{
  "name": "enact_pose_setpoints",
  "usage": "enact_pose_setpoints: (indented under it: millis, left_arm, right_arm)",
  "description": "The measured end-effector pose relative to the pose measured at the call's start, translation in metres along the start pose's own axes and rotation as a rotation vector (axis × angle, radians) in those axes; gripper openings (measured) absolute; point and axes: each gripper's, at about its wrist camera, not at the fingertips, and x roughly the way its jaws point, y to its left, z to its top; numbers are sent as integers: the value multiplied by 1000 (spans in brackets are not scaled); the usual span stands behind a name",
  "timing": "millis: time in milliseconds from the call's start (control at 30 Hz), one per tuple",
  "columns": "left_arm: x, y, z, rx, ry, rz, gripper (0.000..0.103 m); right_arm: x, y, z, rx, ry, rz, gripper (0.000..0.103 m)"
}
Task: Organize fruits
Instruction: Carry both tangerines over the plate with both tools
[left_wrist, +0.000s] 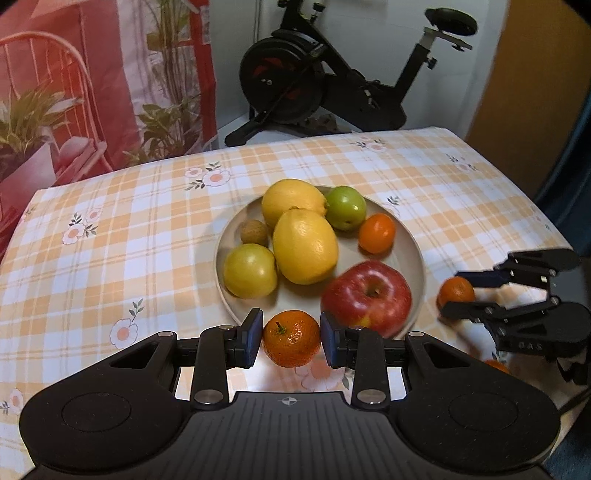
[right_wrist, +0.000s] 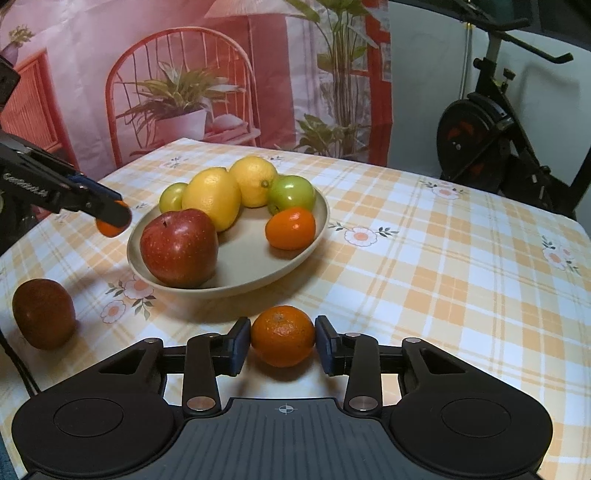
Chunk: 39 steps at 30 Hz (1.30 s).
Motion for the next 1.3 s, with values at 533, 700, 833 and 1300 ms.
enact_pose_setpoints:
  millis: [533,700,833,1300]
  left_arm:
    - [26,13,5,-13,-15,11,36]
    - [29,16,7,-13,-19,5,36]
    - [33,19,6,-8,-15,-4,36]
    - [43,22,7,-7,-10,-15,36]
  right_arm:
    - [15,0,67,-118,-70,14,34]
    - [40,7,93,-178,-63,19,34]
    - [57,18,104,-239,-42,46,34]
    - [70,28,107,-302,-22,74,35]
